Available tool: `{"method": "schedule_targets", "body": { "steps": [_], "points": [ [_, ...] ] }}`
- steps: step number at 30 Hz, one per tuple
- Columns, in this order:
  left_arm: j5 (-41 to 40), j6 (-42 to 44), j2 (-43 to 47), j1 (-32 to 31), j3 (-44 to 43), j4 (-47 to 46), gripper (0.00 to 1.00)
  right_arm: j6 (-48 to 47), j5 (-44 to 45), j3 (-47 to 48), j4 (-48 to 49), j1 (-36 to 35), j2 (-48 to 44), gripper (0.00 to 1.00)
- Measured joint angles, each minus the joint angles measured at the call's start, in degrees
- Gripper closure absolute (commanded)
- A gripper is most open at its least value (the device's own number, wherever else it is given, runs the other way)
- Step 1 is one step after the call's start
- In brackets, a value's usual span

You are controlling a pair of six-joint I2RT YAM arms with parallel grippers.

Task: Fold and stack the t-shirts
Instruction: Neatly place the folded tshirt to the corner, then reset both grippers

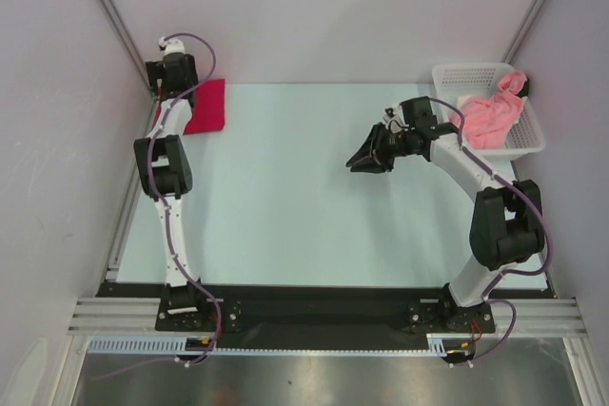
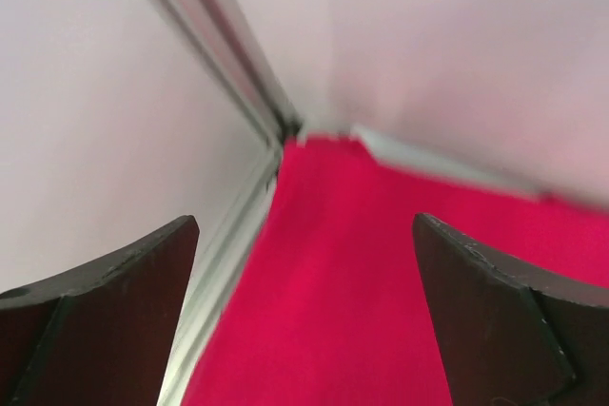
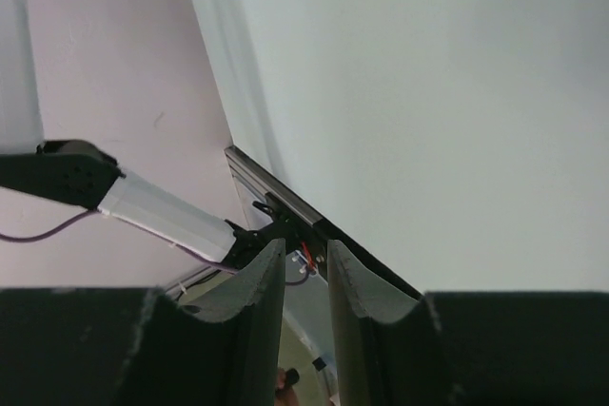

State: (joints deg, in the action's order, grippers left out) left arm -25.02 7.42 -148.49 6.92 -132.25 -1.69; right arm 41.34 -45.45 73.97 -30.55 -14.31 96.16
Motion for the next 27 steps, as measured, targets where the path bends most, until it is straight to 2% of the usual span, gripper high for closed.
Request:
{"method": "schedule_targets", "body": {
  "steps": [6, 9, 11, 14, 18, 22, 27],
  "points": [
    [0.44, -3.63, 21.11, -4.61, 25.81, 3.74, 0.0, 0.59, 1.18, -2.29, 1.49, 0.04, -4.42, 0.69],
    [4.13, -8.48, 36.63, -11.56, 39.78, 6.08, 0.0, 2.64, 1.68, -9.35, 5.05, 1.22, -12.83, 0.69],
    [8.41, -13.29, 47.43, -17.57, 48.94, 6.75, 0.0, 4.46, 2.01, -15.08, 8.15, 2.54, -18.62, 0.69],
    [19.02, -22.32, 63.1, -25.77, 62.82, 5.9, 0.0, 7.58, 2.75, -24.9, 11.78, 5.25, -26.56, 0.67],
    [34.29, -32.09, 76.08, -30.1, 77.75, 3.98, 0.0, 11.19, 3.15, -35.69, 13.11, 9.84, -35.39, 0.65],
    [47.01, -45.94, 83.97, -33.24, 96.48, -6.67, 0.0, 13.14, 3.58, -42.27, 13.86, 12.07, -41.77, 0.62],
    [52.65, -68.22, 97.61, -34.88, 124.48, -27.58, 0.0, 16.15, 2.86, -49.79, 19.15, 12.35, -45.22, 0.59]
  ]
}}
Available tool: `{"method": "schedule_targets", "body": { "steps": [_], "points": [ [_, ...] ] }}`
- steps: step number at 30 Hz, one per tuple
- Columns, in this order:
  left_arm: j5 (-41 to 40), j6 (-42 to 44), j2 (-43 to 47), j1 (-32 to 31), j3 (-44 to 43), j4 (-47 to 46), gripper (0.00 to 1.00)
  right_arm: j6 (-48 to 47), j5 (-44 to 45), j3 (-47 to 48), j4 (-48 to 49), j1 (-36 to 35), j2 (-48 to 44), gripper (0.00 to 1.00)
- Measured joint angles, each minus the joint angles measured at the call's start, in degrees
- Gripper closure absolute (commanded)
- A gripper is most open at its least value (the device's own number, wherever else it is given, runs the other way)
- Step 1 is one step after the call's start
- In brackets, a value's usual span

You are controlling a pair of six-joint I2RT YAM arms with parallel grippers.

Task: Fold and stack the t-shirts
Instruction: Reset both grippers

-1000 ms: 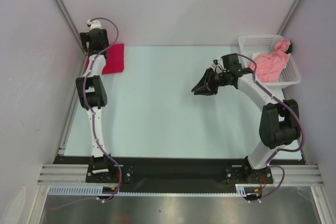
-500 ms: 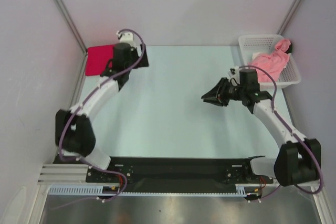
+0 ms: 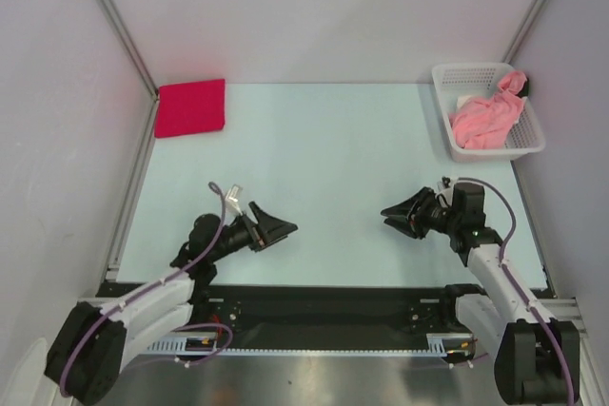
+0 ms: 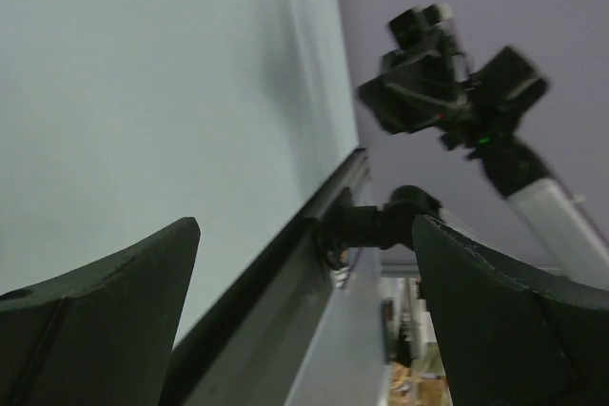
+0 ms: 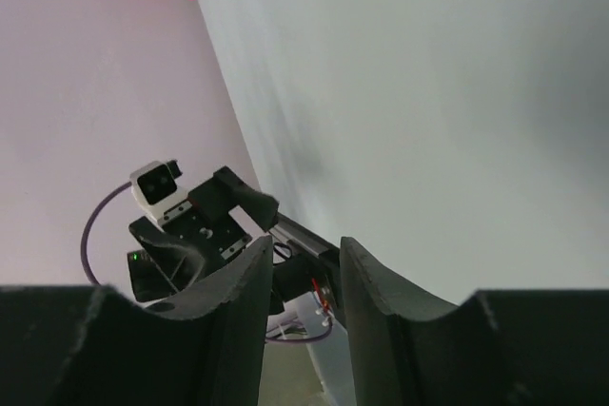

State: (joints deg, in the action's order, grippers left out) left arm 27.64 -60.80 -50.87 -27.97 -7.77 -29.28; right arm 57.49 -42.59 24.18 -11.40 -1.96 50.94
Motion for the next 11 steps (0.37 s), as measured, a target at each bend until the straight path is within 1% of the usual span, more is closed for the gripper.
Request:
{"method": "schedule_targets", "body": {
  "steps": [1, 3, 5, 6, 9, 10, 11],
  "points": [
    [0.22, -3.85, 3.45, 0.09, 3.63, -2.38, 0.0, 1.2, -0.42, -2.49, 2.99, 0.07, -0.81, 0.59],
    [0.76, -9.94, 10.03, 0.15, 6.54, -5.33, 0.0, 5.11, -1.49, -9.57, 9.2, 0.31, -4.04, 0.49],
    [0.83, -15.54, 17.46, 0.22, 6.58, -8.87, 0.0, 10.45, -2.19, -17.92, 14.71, 0.48, -9.53, 0.33],
    [0.87, -17.81, 21.81, 0.28, 6.43, -10.56, 0.0, 13.29, -2.49, -20.96, 15.98, 0.59, -12.61, 0.28],
    [1.6, -22.29, 35.3, 0.28, 6.1, -11.5, 0.0, 15.96, -3.34, -22.99, 15.96, 0.52, -21.49, 0.23],
    [1.97, -23.47, 38.71, 0.28, 6.03, -11.98, 0.0, 15.76, -3.65, -22.82, 15.74, 0.5, -24.79, 0.17],
    [2.25, -24.76, 40.87, 0.28, 5.92, -12.55, 0.0, 15.52, -4.13, -22.8, 15.19, 0.42, -28.46, 0.09]
  ]
}}
